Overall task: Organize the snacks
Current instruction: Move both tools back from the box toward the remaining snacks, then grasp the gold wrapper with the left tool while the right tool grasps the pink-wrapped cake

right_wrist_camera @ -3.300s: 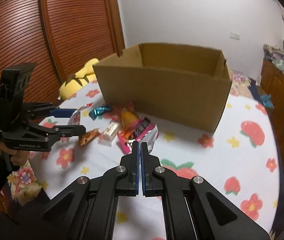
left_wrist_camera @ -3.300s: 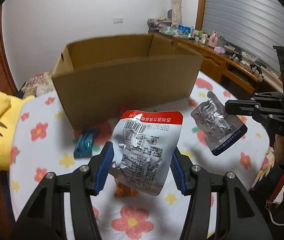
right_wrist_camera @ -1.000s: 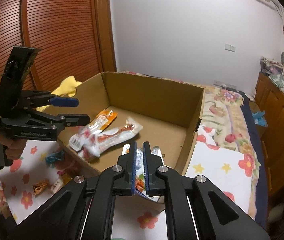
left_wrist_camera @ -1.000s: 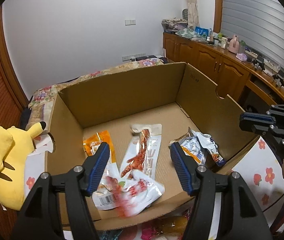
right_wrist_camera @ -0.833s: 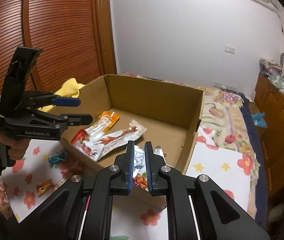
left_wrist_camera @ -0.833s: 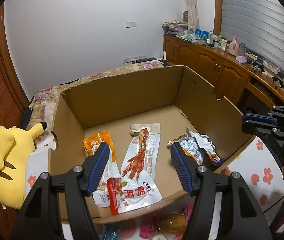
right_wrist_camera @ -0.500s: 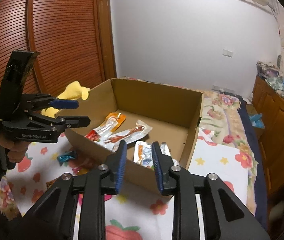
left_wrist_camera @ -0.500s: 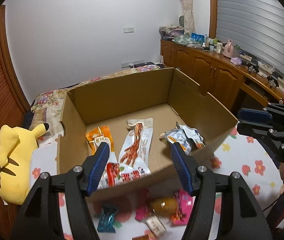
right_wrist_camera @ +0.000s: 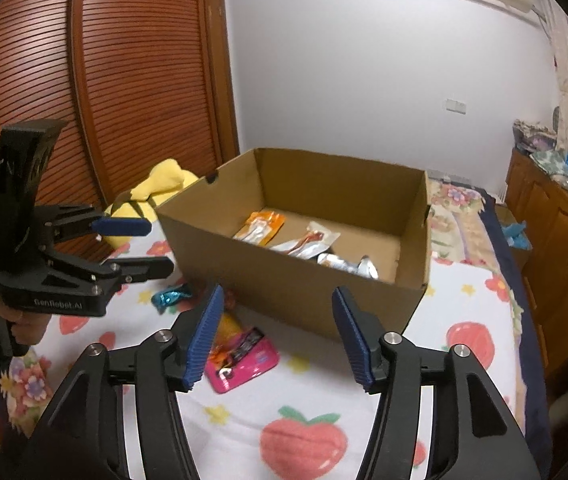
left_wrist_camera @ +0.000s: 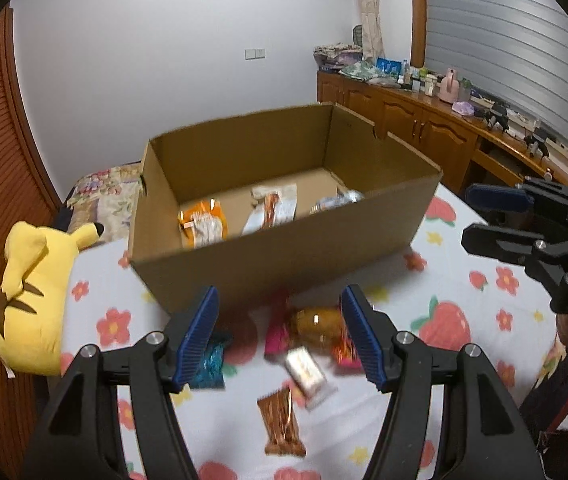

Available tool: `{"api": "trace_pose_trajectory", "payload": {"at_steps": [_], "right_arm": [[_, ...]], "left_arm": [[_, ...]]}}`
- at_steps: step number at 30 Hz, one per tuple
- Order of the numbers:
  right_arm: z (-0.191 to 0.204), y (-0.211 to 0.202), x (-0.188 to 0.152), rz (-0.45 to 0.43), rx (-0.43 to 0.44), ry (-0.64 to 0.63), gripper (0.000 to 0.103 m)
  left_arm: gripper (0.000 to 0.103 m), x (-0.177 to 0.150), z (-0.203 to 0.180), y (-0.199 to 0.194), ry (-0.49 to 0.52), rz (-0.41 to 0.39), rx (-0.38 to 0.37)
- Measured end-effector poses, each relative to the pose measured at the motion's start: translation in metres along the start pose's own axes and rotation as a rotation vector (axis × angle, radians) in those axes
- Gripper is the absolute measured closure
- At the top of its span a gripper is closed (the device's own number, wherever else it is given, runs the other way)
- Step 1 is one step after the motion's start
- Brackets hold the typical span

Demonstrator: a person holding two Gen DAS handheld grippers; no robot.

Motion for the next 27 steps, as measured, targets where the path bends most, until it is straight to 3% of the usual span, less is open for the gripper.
{"api": "trace_pose_trajectory", "payload": {"at_steps": [15, 27], "right_arm": [[0.033, 0.002, -0.027, 0.045, 0.01, -0.05, 0.043], [0.052, 0.03, -0.041, 0.091, 0.057, -0.072, 0.043]], "left_arm": [[0.039, -0.072, 0.016, 0.019, -0.068, 0.074, 0.009], [0.04, -0.115, 0.024, 0.041, -0.143, 0.122, 0.006]]}}
Point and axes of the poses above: each gripper's, at about its wrist camera, not at the fingertips, and y roughly the way its jaws point, z to its left, x to its top, the point moved 8 cm from there along y, roughly the way its jaws point, and after that the axes turned 11 degrees about -x, right-handed, at the moved point
